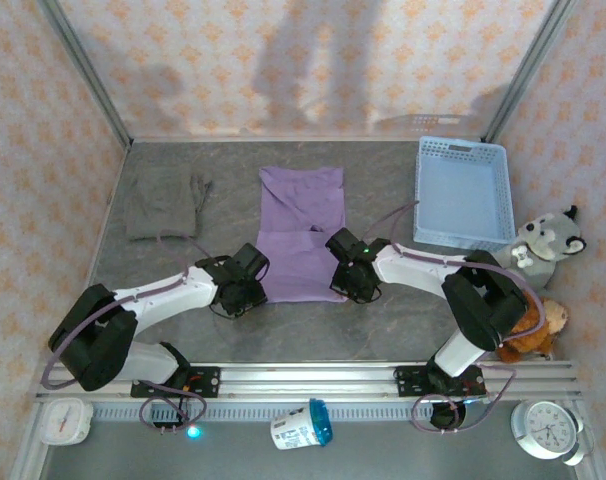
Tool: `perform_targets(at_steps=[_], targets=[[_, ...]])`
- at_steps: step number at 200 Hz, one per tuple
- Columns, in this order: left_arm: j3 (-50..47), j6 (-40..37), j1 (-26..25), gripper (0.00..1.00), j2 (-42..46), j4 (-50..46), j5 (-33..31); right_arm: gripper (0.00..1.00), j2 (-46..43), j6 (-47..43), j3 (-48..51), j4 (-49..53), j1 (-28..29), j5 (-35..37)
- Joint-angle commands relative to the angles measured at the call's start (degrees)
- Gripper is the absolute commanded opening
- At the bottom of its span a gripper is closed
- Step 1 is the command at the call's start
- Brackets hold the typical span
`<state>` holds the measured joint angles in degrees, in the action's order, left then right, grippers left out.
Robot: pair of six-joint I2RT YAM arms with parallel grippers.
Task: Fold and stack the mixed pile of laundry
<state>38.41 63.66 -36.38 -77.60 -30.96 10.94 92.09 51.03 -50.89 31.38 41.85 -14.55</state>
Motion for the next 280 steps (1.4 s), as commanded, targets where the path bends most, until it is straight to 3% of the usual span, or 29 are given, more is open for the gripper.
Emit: perform_targets(at_steps=[1, 84, 161, 222, 280], targets=[[1.7, 1.4, -0.5, 0.37, -0.3, 0.5, -3.4, 0.08, -0.2, 0.6, 1.1, 0.6, 0.1, 2.2], [3.1, 0.9, -0.5, 0.32, -6.7, 3.6, -3.7, 0.08, 0.1, 0.3, 1.3, 0.6, 0.1, 1.9], [6.3, -2.0, -0.5, 0.0, -12.3, 5.5, -1.2, 0.02, 3.9, -10.6, -4.1, 7.9, 0.1, 3.4], [5.8, -4.6, -1.7, 0.0, -8.8, -0.3, -1.4, 0.0, 1.3, -10.2, -2.7, 7.4, 0.2, 1.8], [3.0, -1.4, -9.1, 0.0, 0.0, -7.0, -3.1, 0.0, -7.5, -6.0, 1.5, 12.0, 6.2, 0.9]])
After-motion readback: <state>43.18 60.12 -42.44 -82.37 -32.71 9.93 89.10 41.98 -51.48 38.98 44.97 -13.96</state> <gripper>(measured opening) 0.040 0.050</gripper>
